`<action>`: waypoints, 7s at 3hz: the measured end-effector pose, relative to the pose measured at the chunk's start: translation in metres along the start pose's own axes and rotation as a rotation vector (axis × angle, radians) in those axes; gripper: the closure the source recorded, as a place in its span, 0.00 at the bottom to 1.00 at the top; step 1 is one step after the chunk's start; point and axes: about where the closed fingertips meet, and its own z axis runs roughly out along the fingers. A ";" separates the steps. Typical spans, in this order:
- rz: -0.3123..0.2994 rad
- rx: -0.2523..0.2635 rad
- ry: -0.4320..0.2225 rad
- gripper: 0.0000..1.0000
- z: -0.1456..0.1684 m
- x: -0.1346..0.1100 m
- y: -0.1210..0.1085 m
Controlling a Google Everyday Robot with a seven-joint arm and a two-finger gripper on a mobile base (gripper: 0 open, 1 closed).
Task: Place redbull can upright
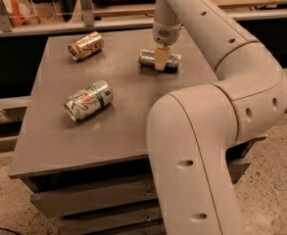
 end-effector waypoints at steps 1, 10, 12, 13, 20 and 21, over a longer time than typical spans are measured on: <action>0.000 0.000 0.000 1.00 0.000 0.000 0.000; 0.133 0.097 -0.966 1.00 -0.114 0.089 0.074; 0.242 0.066 -1.168 1.00 -0.089 0.103 0.085; 0.250 0.060 -1.224 1.00 -0.080 0.106 0.092; 0.206 0.033 -1.394 0.36 -0.046 0.093 0.111; 0.202 0.030 -1.394 0.13 -0.046 0.090 0.112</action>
Offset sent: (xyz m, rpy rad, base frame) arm -0.0585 -0.0064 0.1416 0.2126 -0.1271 -0.0764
